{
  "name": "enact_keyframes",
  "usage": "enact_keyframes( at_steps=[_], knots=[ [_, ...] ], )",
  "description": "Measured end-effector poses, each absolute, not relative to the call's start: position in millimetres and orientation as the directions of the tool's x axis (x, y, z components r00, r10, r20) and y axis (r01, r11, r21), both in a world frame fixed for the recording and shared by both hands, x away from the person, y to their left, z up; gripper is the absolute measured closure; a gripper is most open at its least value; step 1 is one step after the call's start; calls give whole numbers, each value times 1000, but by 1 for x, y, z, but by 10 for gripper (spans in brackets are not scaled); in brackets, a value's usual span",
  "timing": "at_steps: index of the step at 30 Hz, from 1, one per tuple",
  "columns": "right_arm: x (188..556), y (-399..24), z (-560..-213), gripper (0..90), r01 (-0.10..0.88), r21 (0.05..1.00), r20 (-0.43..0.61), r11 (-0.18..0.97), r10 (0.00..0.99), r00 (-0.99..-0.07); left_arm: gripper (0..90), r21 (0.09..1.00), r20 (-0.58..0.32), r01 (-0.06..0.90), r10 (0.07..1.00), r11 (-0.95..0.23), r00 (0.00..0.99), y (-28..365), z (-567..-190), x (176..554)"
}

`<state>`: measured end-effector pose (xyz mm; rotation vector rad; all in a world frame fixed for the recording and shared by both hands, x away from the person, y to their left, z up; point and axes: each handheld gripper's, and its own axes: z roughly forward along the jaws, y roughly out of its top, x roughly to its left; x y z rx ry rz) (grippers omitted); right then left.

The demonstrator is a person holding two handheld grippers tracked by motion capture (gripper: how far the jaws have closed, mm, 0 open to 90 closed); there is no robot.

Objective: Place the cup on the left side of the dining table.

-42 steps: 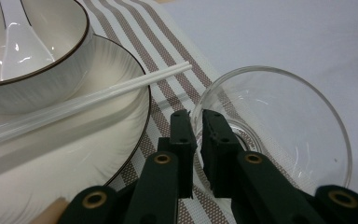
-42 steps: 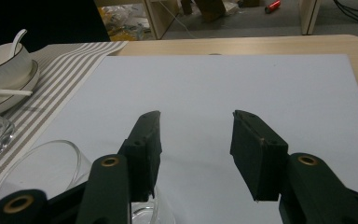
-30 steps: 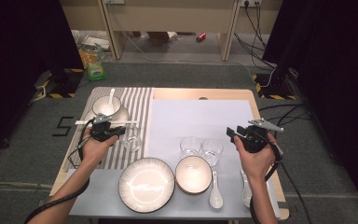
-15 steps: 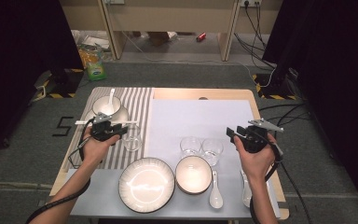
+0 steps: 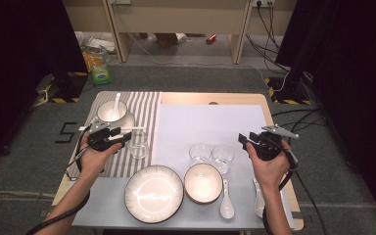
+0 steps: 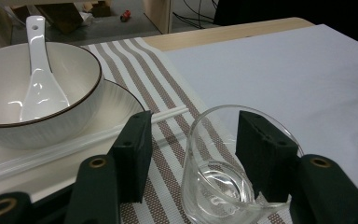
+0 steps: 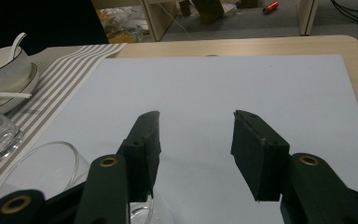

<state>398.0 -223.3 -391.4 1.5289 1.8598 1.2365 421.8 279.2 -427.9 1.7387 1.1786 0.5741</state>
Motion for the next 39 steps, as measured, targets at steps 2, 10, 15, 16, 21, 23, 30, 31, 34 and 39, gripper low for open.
enact_keyframes(
  at_steps=[2,10,15,16,21,23,30,31,34,39],
  knots=[
    [398,-223,-392,517,545,839,200,-4,932,-301,438,881,-111,460,896,-111,429,282,-426,420],
    [398,-222,-392,516,550,835,203,-5,932,-300,421,889,-96,442,898,-115,428,291,-423,410],
    [398,-223,-392,514,549,836,203,-6,932,-300,422,900,-111,425,896,-92,430,298,-422,403],
    [398,-223,-392,513,549,836,202,-5,932,-300,422,902,-107,422,898,-93,428,300,-422,401],
    [398,-223,-392,512,550,835,201,-5,933,-298,417,904,-79,413,903,-114,423,305,-424,395],
    [398,-224,-392,512,550,835,202,-6,934,-296,415,905,-76,411,905,-114,419,308,-426,393],
    [398,-223,-392,513,546,838,198,-2,933,-301,407,905,-83,414,910,-102,406,317,-433,384],
    [398,-223,-392,512,547,837,200,-4,933,-299,406,904,-92,417,909,-95,407,319,-434,383],
    [398,-223,-392,512,546,838,198,-2,933,-300,405,905,-102,418,911,-82,399,323,-438,379],
    [397,-223,-392,512,547,837,201,-5,933,-298,403,906,-83,414,917,-94,389,330,-442,372]
  ],
)
